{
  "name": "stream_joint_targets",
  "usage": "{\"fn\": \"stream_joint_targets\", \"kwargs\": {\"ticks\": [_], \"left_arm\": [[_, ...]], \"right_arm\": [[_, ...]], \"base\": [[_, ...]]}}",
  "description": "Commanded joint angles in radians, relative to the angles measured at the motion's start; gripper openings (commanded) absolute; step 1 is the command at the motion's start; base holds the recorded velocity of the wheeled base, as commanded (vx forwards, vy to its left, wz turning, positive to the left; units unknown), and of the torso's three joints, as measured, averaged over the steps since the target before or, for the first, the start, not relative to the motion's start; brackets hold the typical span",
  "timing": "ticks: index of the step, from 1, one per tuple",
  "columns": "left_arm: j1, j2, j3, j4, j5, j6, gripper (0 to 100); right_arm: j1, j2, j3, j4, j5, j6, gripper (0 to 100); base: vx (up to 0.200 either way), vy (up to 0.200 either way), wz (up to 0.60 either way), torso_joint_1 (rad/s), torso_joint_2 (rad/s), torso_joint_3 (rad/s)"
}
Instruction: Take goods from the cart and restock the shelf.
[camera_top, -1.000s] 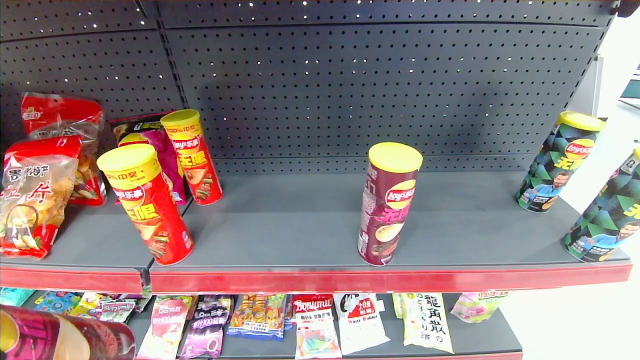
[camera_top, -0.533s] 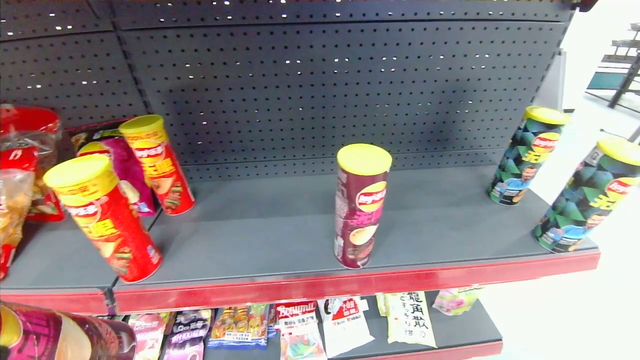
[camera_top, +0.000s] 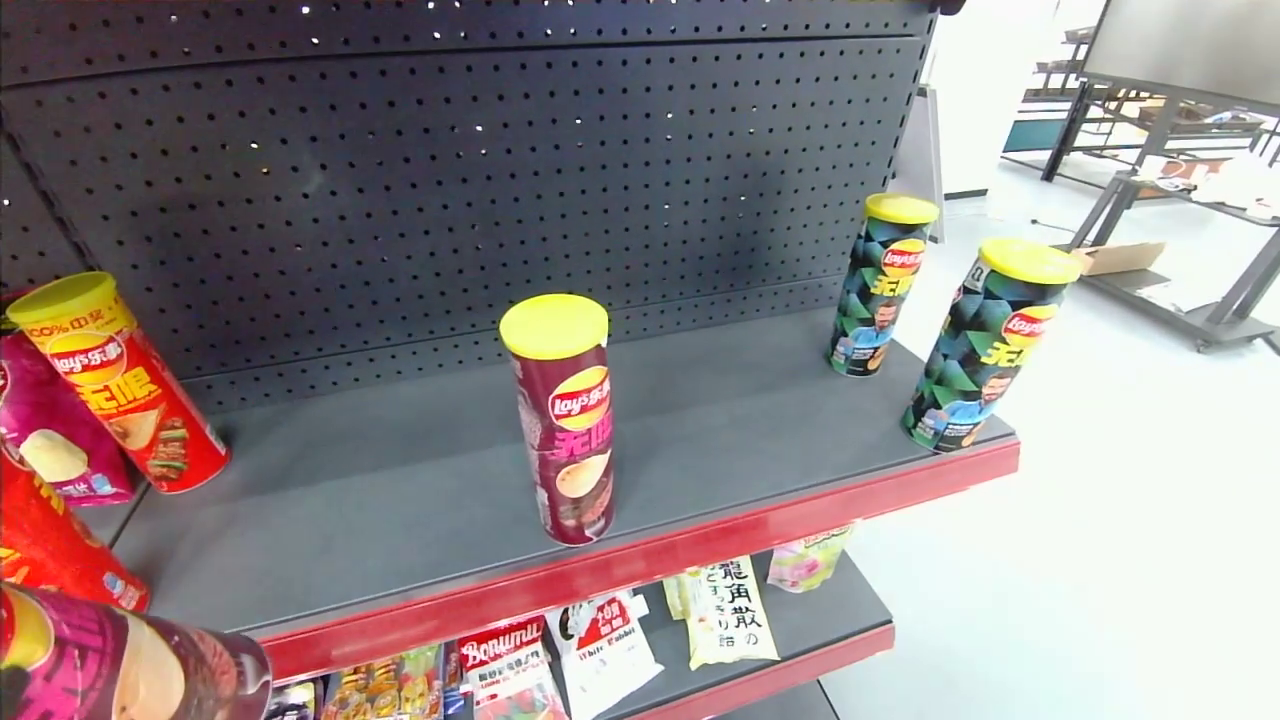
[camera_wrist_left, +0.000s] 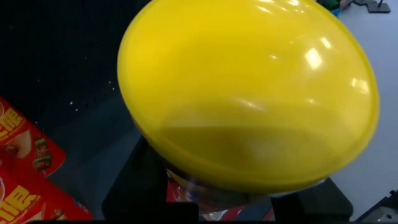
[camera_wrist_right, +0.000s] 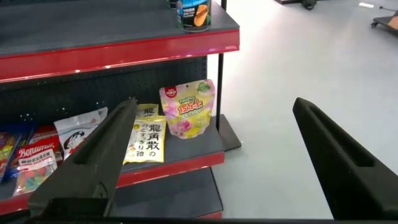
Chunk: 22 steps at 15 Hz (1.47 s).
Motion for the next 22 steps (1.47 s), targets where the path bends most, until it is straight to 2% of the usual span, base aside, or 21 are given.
{"fn": "stream_joint_targets", "kwargs": {"ticks": [1,4,8,10,12,13,14,15,16,17,18,20,22], "left_arm": [[0.0,0.093,-0.039,-0.003,0.012,-0.002,0],[0.0,0.2,-0.056,-0.056,0.032,-0.003,0],[-0.007,0.458,-0.059,-0.219,0.024,0.0,0],[-0.058,0.541,-0.062,-0.291,0.027,-0.005,0],[-0.104,0.662,-0.067,-0.411,0.032,-0.005,0],[-0.158,0.72,-0.062,-0.481,0.062,-0.003,0],[-0.207,0.795,-0.068,-0.563,0.124,-0.008,0],[-0.217,0.845,-0.08,-0.61,0.148,-0.011,0],[-0.222,0.887,-0.105,-0.636,0.151,-0.019,0],[-0.268,0.963,-0.177,-0.635,0.153,-0.042,0],[-0.277,0.999,-0.212,-0.636,0.154,-0.054,0],[-0.291,1.134,-0.352,-0.642,0.156,-0.06,0],[-0.32,1.225,-0.436,-0.644,0.156,-0.062,0]], "right_arm": [[0.001,0.001,0.0,0.0,0.0,0.0,100],[0.001,0.0,0.0,0.0,0.0,0.0,100],[0.001,0.0,0.0,0.0,0.0,0.0,100],[0.001,0.0,0.0,0.0,0.0,0.0,100],[0.001,0.0,0.0,0.0,0.0,0.0,100],[0.001,0.0,0.0,0.0,0.0,0.0,100],[0.001,0.0,0.0,0.0,0.0,0.0,100],[0.001,0.0,0.0,0.0,0.0,0.0,100],[0.001,0.0,0.0,0.0,0.0,0.0,100],[0.001,0.0,0.0,0.0,0.0,0.0,100],[0.001,0.0,0.0,0.0,0.0,0.0,100],[0.001,0.0,0.0,0.0,0.0,0.0,100],[0.001,0.0,0.0,-0.002,0.0,0.0,100]], "base": [[0.0,0.0,0.0,0.0,0.0,0.0],[0.0,0.0,0.0,0.0,0.0,0.0],[0.0,0.0,0.0,0.0,0.0,0.0],[0.0,0.0,0.0,0.0,0.0,0.0],[0.0,0.0,0.0,0.0,0.0,0.0],[0.0,0.0,0.0,0.0,0.0,0.0],[0.0,0.0,0.0,0.0,0.0,0.0],[0.0,0.0,0.0,0.0,0.0,0.0],[0.0,0.0,0.0,0.0,0.0,0.0],[0.0,0.0,0.0,0.0,0.0,0.0],[0.0,0.0,0.0,0.0,0.0,0.0],[0.0,0.0,0.0,0.0,0.0,0.0],[0.0,0.0,0.0,0.0,0.0,0.0]]}}
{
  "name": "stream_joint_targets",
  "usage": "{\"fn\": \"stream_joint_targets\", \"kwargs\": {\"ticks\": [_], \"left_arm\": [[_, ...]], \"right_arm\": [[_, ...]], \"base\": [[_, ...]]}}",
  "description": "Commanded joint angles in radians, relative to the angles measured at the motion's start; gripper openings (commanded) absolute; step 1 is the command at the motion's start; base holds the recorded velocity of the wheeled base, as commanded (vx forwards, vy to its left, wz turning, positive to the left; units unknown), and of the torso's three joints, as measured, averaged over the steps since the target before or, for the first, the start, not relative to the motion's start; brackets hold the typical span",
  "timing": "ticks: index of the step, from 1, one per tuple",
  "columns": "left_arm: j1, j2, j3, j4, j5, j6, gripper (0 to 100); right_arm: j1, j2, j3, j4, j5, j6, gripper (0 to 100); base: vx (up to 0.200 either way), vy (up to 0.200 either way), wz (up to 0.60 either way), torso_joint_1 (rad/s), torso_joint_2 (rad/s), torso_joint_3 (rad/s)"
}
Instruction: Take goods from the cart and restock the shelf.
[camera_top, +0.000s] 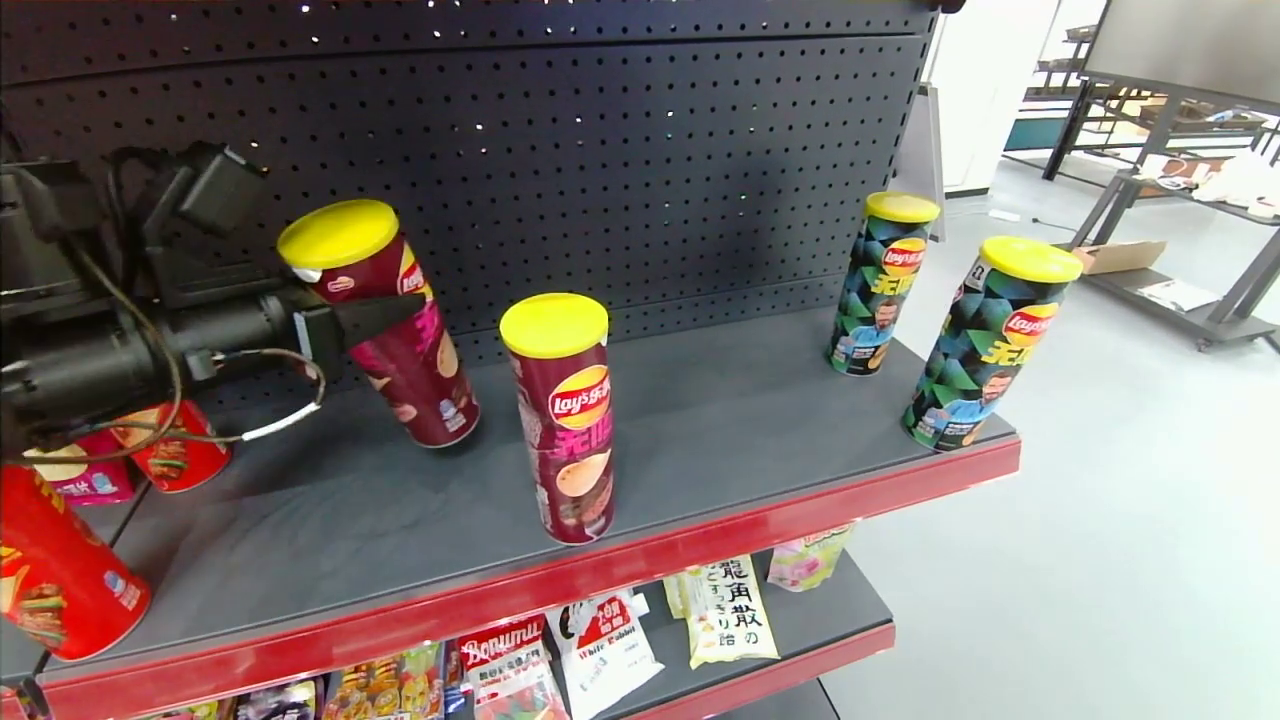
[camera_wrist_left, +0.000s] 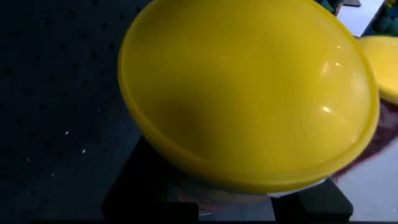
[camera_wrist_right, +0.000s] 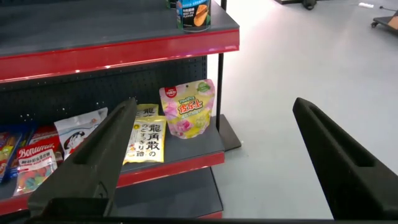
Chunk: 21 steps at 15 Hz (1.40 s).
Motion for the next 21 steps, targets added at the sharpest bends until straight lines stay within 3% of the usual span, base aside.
{"fn": "stream_joint_targets", "kwargs": {"ticks": [1,4,6,14,21], "left_arm": [[-0.052,0.181,-0.136,-0.008,0.001,-0.002,0],[-0.115,0.29,-0.256,-0.009,0.033,-0.006,0],[-0.131,0.328,-0.288,-0.011,0.039,-0.008,0],[-0.183,0.405,-0.335,-0.038,0.068,-0.002,0],[-0.187,0.402,-0.334,-0.035,0.08,0.0,0]], "right_arm": [[0.0,0.0,0.0,0.0,0.0,-0.001,100],[0.0,0.0,0.0,0.0,0.0,-0.001,100],[0.0,0.0,0.0,-0.002,0.0,-0.001,100],[0.0,0.0,0.0,-0.002,0.0,-0.001,100],[0.0,0.0,0.0,0.0,0.0,-0.001,100]], "base": [[0.0,0.0,0.0,0.0,0.0,0.0],[0.0,0.0,0.0,0.0,0.0,0.0],[0.0,0.0,0.0,0.0,0.0,0.0],[0.0,0.0,0.0,0.0,0.0,0.0],[0.0,0.0,0.0,0.0,0.0,0.0]]}}
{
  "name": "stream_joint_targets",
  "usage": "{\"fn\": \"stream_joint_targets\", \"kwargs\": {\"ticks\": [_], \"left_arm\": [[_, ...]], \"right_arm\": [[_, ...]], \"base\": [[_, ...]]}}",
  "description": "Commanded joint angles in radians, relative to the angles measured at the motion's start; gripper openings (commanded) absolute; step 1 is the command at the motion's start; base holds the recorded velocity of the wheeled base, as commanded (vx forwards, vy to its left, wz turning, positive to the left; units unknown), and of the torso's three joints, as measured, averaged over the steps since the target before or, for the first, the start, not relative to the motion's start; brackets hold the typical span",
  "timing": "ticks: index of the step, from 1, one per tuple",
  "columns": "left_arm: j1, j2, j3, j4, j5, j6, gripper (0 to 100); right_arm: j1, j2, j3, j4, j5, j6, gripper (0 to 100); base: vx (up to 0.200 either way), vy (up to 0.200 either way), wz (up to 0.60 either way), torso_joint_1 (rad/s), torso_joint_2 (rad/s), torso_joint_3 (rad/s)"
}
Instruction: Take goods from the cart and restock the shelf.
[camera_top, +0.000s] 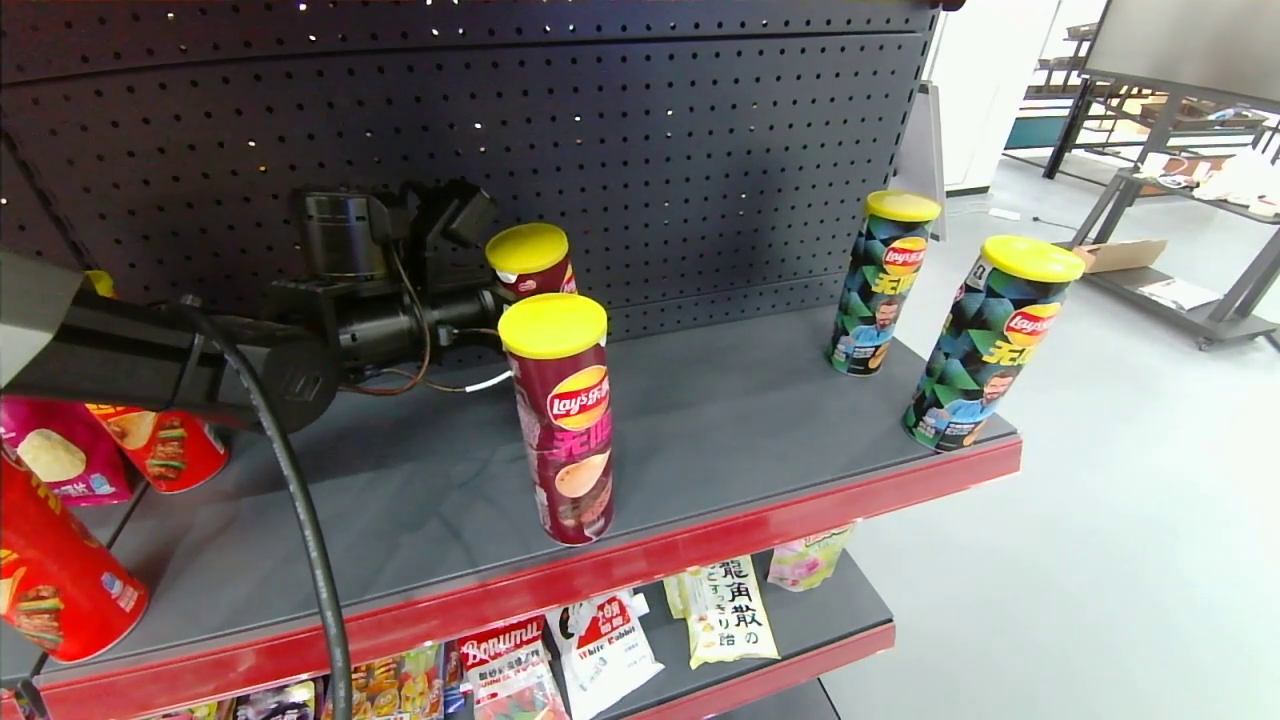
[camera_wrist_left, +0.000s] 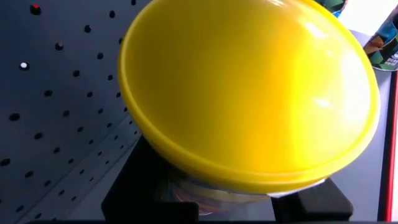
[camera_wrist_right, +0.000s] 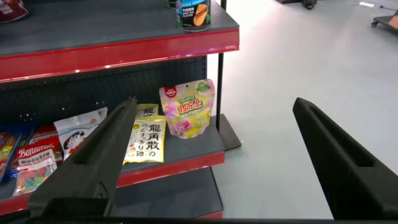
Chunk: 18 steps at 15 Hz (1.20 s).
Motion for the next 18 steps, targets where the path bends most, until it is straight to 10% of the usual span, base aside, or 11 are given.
{"fn": "stream_joint_targets", "kwargs": {"ticks": [1,13,14,18], "left_arm": [[0.0,-0.006,0.003,-0.002,0.0,0.002,0],[-0.003,-0.01,0.011,0.023,0.008,0.005,0],[-0.007,-0.01,0.009,0.023,0.008,0.005,100],[-0.009,-0.018,0.017,0.024,0.008,-0.003,100]], "right_arm": [[0.0,0.0,0.0,0.0,0.0,-0.001,100],[0.0,0.0,0.0,0.0,0.0,-0.001,100],[0.0,0.0,0.0,0.0,0.0,-0.001,100],[0.0,0.0,0.0,0.0,0.0,-0.001,100]], "base": [[0.0,0.0,0.0,0.0,0.0,0.0],[0.0,0.0,0.0,0.0,0.0,0.0],[0.0,0.0,0.0,0.0,0.0,0.0],[0.0,0.0,0.0,0.0,0.0,0.0]]}}
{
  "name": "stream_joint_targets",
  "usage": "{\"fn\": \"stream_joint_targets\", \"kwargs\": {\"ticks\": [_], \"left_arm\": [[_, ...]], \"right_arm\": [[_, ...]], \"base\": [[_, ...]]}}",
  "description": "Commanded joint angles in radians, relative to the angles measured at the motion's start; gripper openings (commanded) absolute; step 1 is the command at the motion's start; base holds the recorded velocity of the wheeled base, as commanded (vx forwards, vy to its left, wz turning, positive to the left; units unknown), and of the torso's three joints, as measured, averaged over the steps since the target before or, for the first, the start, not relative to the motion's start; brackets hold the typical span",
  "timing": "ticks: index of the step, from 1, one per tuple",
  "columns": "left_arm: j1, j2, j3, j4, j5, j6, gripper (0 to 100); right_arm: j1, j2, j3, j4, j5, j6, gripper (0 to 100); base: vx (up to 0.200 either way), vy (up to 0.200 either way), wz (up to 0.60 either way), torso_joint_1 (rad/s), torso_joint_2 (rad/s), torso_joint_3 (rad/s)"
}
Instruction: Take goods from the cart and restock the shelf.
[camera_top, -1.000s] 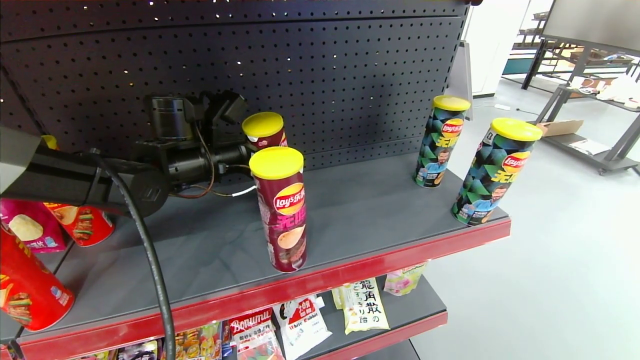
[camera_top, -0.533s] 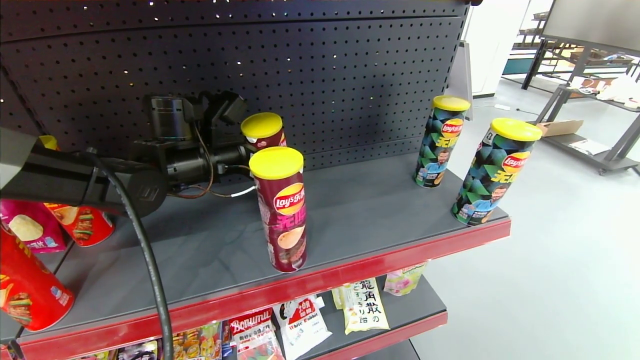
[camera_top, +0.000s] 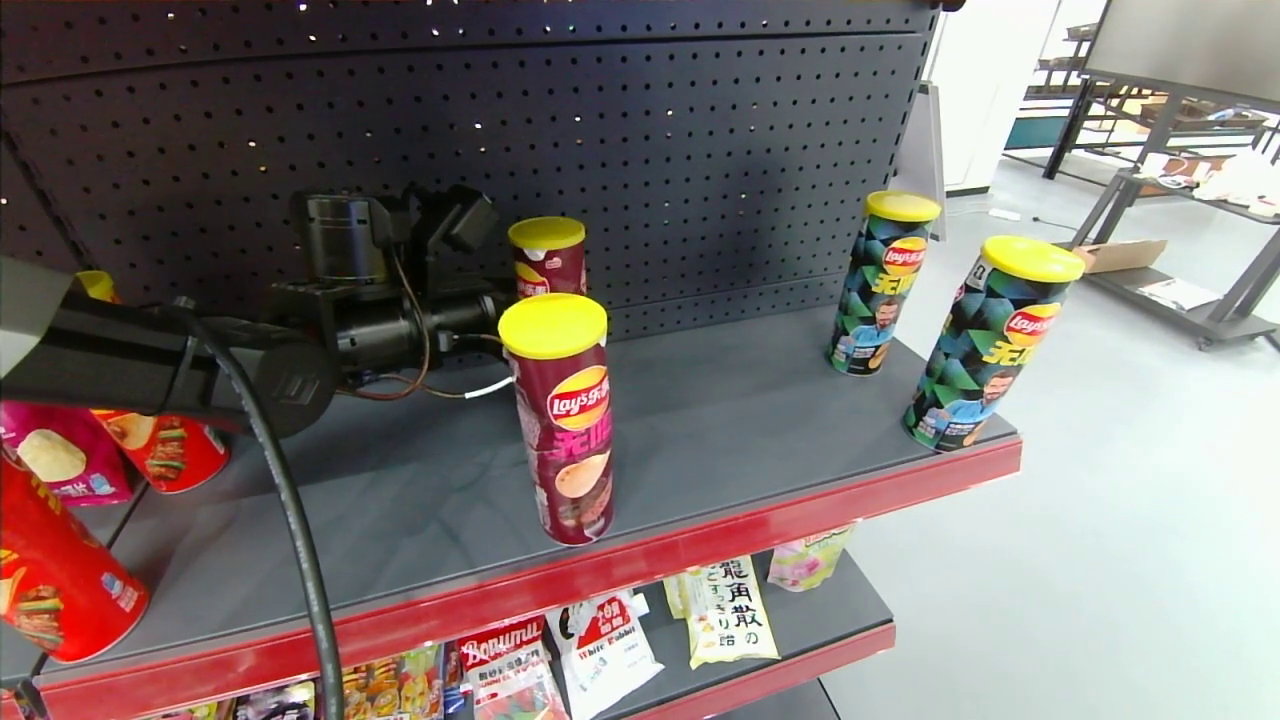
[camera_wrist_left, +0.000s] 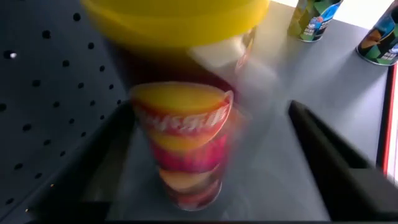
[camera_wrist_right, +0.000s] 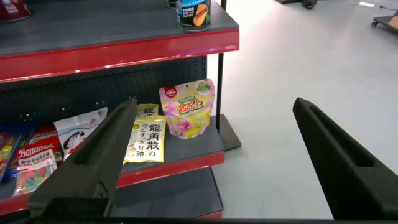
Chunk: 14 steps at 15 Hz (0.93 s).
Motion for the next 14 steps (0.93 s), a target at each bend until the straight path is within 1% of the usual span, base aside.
{"fn": "stream_joint_targets", "kwargs": {"ticks": [1,3,6,8,11,12,14], "left_arm": [[0.0,-0.014,0.009,-0.003,0.0,0.0,100],[0.002,-0.039,0.04,-0.003,0.0,0.0,100],[0.008,-0.085,0.112,-0.003,0.0,0.0,100],[0.037,-0.12,0.153,-0.004,0.0,0.0,100],[0.063,-0.165,0.199,-0.004,-0.001,0.0,100],[0.074,-0.185,0.227,-0.004,-0.001,0.003,100],[0.088,-0.246,0.317,-0.004,-0.001,0.009,100]], "right_arm": [[0.001,0.0,0.0,-0.002,0.001,0.0,100],[0.001,0.0,0.0,0.0,0.001,0.0,100],[0.001,0.0,0.0,0.0,0.001,0.0,100],[0.001,0.0,0.0,0.0,0.001,0.0,100],[0.001,0.0,0.0,-0.002,0.001,0.0,100],[0.001,0.0,0.0,0.0,0.001,0.0,100],[0.001,0.0,0.0,0.0,0.001,0.0,100]], "base": [[0.0,0.0,0.0,0.0,0.0,0.0],[0.0,0.0,0.0,0.0,0.0,0.0],[0.0,0.0,0.0,0.0,0.0,0.0],[0.0,0.0,0.0,0.0,0.0,0.0],[0.0,0.0,0.0,0.0,0.0,0.0],[0.0,0.0,0.0,0.0,0.0,0.0],[0.0,0.0,0.0,0.0,0.0,0.0]]}}
